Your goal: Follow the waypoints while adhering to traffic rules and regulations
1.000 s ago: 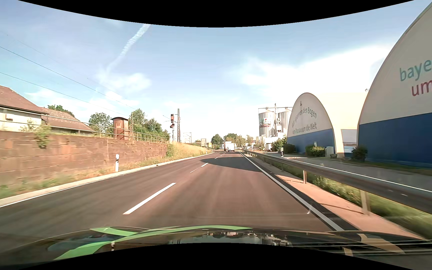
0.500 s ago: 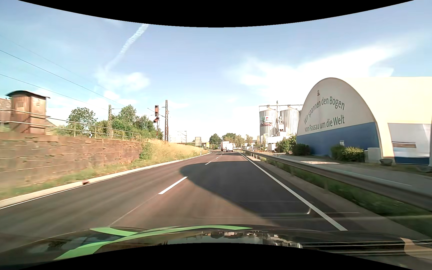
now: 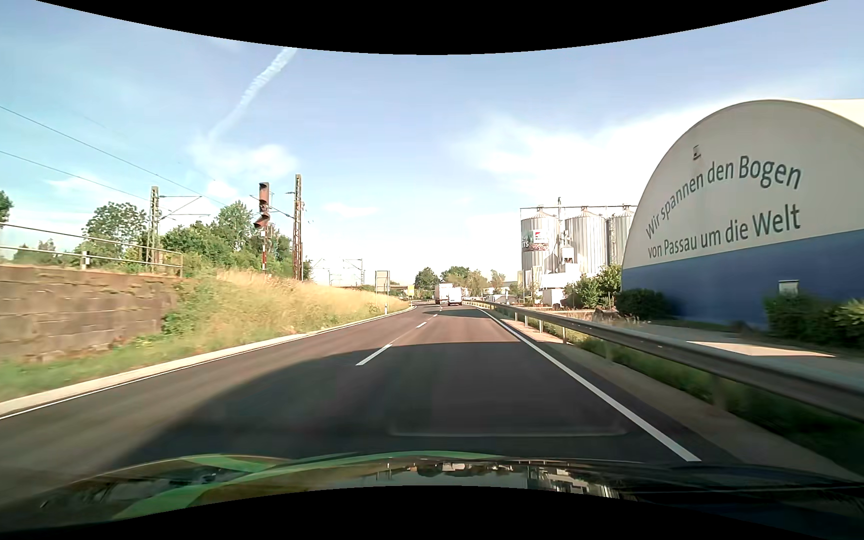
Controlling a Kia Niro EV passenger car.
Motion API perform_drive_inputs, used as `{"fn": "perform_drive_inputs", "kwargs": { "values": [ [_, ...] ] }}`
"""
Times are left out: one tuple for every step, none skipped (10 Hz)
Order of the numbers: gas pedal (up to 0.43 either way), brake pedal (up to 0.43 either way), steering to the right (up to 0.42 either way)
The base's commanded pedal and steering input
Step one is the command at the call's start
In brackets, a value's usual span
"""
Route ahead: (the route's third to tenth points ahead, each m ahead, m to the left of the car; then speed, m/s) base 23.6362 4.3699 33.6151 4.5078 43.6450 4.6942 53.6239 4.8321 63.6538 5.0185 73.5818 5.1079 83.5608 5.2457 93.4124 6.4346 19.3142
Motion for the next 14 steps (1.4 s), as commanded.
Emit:
{"fn": "perform_drive_inputs", "kwargs": {
  "values": [
    [0.118,0.0,0.002],
    [0.13,0.0,0.001],
    [0.13,0.0,0.001],
    [0.13,0.0,0.001],
    [0.118,0.0,0.0],
    [0.098,0.0,0.0],
    [0.098,0.0,-0.002],
    [0.079,0.0,-0.002],
    [0.059,0.0,-0.002],
    [0.059,0.0,-0.002],
    [0.059,0.0,-0.002],
    [0.059,0.0,-0.002],
    [0.059,0.0,-0.002],
    [0.059,0.0,-0.002]
  ]
}}
